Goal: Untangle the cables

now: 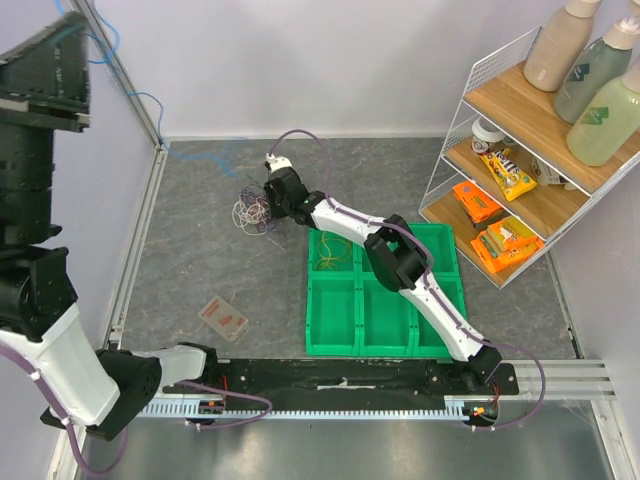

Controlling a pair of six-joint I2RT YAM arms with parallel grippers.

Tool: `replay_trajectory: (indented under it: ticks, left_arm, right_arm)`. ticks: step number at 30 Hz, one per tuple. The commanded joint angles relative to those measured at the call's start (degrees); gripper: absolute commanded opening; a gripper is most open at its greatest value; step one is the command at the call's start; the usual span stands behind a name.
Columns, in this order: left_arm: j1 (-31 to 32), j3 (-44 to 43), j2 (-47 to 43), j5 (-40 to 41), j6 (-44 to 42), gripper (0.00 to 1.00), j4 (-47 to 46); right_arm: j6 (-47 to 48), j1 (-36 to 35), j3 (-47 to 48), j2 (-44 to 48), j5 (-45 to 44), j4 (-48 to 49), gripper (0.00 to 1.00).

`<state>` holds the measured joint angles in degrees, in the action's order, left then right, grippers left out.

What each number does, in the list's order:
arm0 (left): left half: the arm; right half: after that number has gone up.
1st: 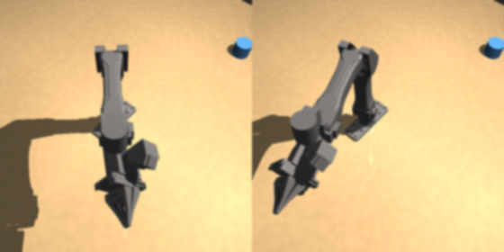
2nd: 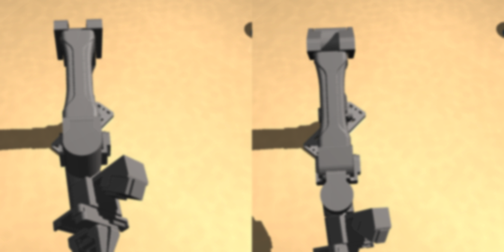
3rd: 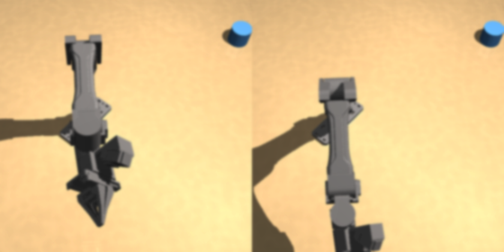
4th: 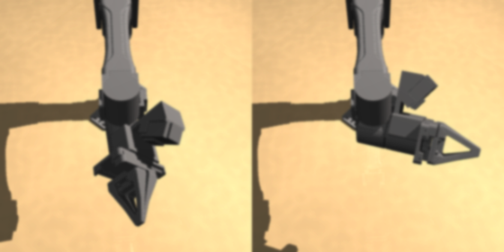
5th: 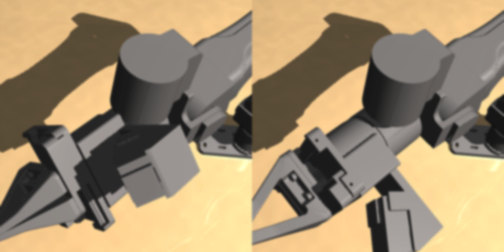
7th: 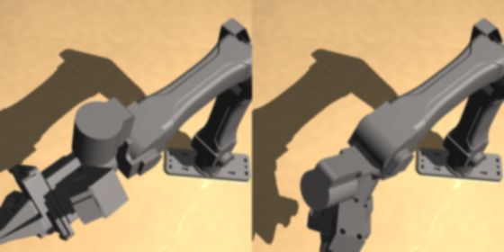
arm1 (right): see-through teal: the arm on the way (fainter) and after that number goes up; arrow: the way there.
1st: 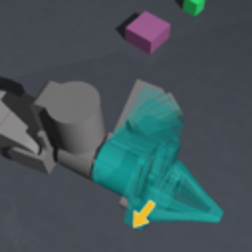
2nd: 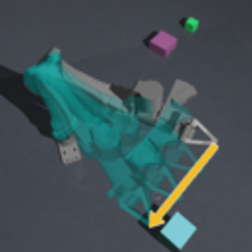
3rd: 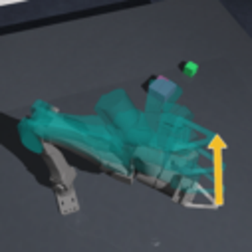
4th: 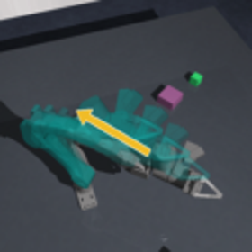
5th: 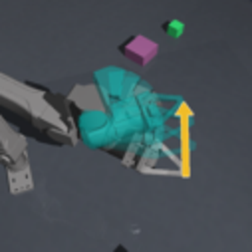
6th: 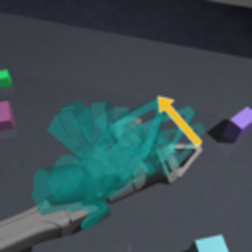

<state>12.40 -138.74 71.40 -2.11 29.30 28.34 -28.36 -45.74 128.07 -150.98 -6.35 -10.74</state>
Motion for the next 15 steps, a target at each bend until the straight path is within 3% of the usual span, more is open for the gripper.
replay_trajectory:
  ticks: [1, 9, 15]
  left_arm:
    - [0.16, -3.65, -0.38, -1.23, 2.77, 0.02, -10.22]
    - [0.08, 3.20, -0.73, -0.44, 2.61, 0.02, -5.32]
    - [0.16, 12.07, -2.84, -6.40, 2.78, 0.02, -3.11]
  right_arm:
    - [0.41, 1.70, 2.09, -0.20, -0.86, -3.49, 0.31]
    - [2.95, 2.05, 3.51, 9.36, 2.74, -14.38, 0.64]
    - [11.03, 2.14, -7.04, 29.49, 10.38, -18.78, 0.98]
